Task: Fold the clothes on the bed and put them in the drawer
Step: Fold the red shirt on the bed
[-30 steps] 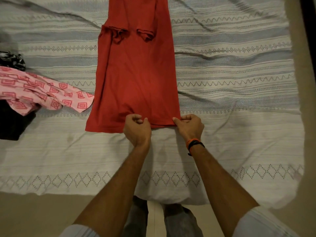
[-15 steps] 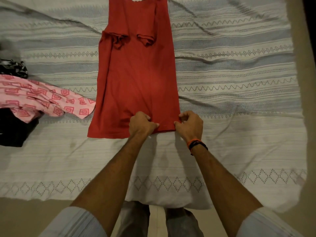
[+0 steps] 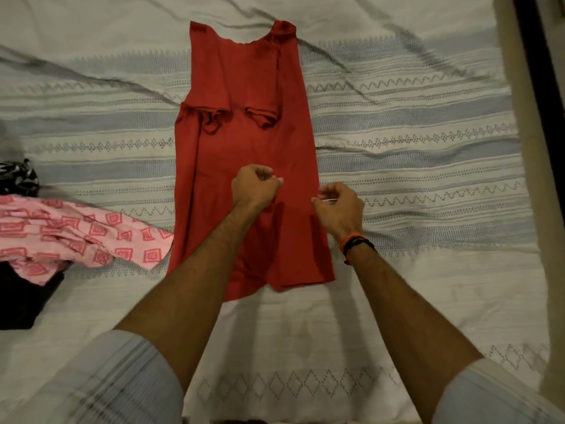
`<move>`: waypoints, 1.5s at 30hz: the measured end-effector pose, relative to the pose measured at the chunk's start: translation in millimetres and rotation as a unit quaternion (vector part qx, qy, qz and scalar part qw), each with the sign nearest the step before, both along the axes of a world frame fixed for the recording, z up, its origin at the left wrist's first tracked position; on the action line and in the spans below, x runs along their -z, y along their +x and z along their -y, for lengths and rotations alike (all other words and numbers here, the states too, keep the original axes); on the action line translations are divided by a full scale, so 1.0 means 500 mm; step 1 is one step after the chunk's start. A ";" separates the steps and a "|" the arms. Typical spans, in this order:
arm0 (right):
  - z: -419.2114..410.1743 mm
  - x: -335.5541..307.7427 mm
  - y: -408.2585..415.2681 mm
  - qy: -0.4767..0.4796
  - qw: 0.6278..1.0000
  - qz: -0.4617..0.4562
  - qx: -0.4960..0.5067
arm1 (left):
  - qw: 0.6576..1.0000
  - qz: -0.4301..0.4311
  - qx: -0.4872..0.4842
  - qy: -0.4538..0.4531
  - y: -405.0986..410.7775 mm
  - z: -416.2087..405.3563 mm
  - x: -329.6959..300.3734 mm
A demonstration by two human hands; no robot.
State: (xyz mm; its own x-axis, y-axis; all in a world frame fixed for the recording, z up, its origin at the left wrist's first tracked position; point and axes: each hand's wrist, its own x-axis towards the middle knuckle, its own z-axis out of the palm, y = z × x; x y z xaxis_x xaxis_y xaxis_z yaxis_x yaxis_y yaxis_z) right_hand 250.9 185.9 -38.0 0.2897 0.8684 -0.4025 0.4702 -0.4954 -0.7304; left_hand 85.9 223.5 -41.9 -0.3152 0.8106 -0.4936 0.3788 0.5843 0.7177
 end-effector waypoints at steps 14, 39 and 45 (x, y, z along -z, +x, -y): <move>-0.252 0.069 -0.025 0.067 0.993 0.072 -0.064 | 0.993 -0.098 -0.062 0.019 0.013 -0.223 0.056; -0.382 0.065 -0.026 0.042 0.995 0.065 -0.065 | 0.968 -0.113 -0.211 0.081 -0.014 -0.333 0.021; -0.459 0.059 -0.052 0.081 0.982 0.080 -0.151 | 0.987 -0.144 -0.065 0.023 -0.043 -0.421 0.038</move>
State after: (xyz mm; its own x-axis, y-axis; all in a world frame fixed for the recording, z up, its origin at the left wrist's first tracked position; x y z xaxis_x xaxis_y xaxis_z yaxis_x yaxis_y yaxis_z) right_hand 224.9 415.3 -67.4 0.0581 0.9733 -0.2221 0.6925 -0.1996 -0.6933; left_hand 64.3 433.8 -60.8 -0.5395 0.7737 -0.3323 0.4950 0.6106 0.6182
